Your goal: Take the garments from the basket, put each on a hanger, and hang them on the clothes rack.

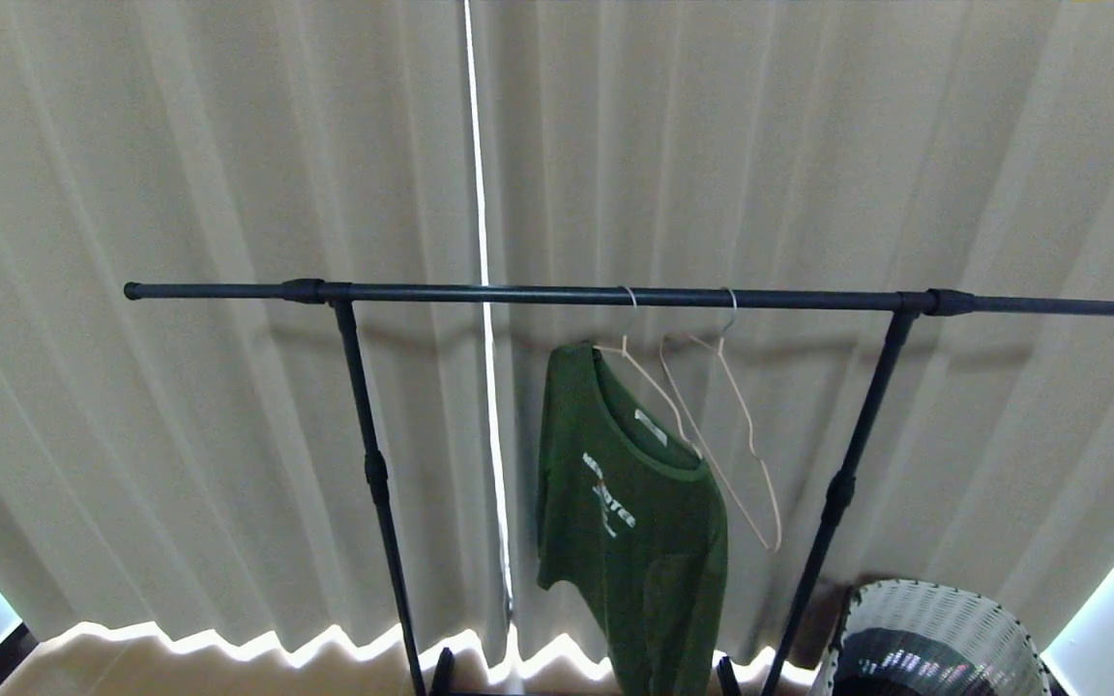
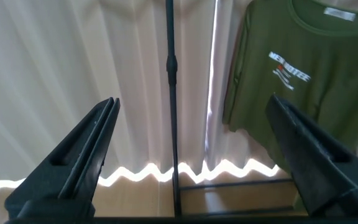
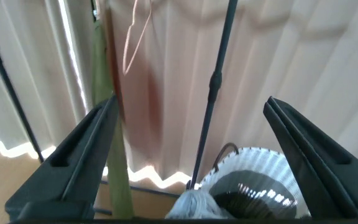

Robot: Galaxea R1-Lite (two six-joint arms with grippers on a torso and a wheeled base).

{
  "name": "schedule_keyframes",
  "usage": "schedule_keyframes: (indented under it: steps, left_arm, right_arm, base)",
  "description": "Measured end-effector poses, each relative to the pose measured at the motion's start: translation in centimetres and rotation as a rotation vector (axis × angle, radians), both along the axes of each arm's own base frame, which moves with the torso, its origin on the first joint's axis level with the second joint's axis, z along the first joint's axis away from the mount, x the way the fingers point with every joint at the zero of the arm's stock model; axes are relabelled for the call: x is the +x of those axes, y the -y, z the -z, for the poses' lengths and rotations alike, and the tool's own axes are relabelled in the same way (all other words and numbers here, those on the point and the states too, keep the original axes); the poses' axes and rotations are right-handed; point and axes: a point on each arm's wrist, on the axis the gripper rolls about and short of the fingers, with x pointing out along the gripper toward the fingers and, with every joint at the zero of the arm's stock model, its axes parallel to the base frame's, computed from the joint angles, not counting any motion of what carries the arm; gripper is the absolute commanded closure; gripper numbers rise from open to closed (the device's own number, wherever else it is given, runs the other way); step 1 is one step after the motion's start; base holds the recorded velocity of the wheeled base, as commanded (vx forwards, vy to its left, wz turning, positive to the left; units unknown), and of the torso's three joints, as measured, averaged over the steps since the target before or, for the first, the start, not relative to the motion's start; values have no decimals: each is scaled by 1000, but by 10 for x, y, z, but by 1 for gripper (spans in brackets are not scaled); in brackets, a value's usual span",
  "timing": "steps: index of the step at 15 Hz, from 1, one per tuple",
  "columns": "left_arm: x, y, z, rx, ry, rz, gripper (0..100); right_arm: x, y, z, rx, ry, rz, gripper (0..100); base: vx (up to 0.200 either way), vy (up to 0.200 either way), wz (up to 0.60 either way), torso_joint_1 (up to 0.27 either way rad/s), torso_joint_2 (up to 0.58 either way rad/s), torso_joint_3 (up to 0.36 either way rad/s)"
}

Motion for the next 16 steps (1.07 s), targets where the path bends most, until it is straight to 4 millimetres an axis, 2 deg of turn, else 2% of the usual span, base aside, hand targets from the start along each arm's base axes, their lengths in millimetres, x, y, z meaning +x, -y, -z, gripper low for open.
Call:
schedule_keyframes:
  steps: [2, 16]
  left_arm:
    - [0, 0, 0, 0, 0, 0, 0]
    - [0, 0, 0, -7, 1, -4, 0]
  right_arm:
    - [0, 0, 0, 0, 0, 1, 0]
    - [0, 0, 0, -6, 0, -1, 0]
  base:
    - [-200, 0, 0, 0, 2, 5]
    - [0, 0, 0, 0, 0, 0]
